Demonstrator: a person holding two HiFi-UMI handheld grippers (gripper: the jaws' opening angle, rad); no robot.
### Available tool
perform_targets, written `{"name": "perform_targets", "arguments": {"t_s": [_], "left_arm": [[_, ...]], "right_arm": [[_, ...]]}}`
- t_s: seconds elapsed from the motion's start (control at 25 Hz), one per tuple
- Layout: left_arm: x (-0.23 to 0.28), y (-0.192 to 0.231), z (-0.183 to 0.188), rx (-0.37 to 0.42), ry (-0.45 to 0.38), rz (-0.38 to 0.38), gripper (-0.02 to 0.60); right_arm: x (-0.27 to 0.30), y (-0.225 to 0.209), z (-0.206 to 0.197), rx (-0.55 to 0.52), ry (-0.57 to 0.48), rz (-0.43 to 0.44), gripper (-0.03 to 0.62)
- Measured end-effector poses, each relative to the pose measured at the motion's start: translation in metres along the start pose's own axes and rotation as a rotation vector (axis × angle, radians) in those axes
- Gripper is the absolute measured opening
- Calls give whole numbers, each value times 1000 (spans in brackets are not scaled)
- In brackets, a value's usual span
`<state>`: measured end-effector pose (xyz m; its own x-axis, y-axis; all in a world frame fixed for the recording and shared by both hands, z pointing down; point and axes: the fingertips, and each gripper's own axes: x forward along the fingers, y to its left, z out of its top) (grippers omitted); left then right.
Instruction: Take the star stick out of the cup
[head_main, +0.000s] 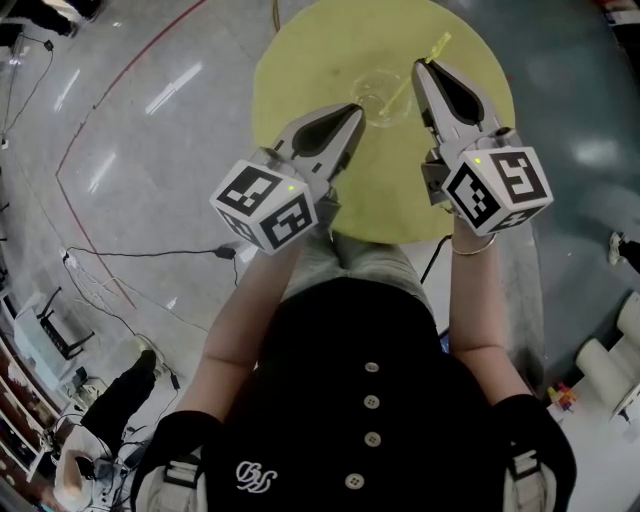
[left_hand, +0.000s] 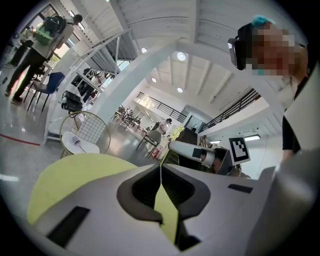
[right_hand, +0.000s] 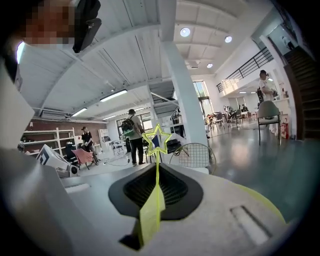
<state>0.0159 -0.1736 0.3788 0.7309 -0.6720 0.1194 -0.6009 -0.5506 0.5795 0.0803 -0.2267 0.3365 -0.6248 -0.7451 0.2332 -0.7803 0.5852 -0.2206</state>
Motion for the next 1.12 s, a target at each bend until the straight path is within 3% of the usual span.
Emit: {"name": "perform_targets", "arguments": {"t_s": [0.32, 1.12], "left_arm": [[-7, -16, 18, 28, -47, -21, 20], [-19, -54, 64, 152, -162, -98, 20]], "right_arm": [[-20, 13, 25, -29, -61, -16, 15], [-63, 59, 84, -101, -251, 41, 16]]}}
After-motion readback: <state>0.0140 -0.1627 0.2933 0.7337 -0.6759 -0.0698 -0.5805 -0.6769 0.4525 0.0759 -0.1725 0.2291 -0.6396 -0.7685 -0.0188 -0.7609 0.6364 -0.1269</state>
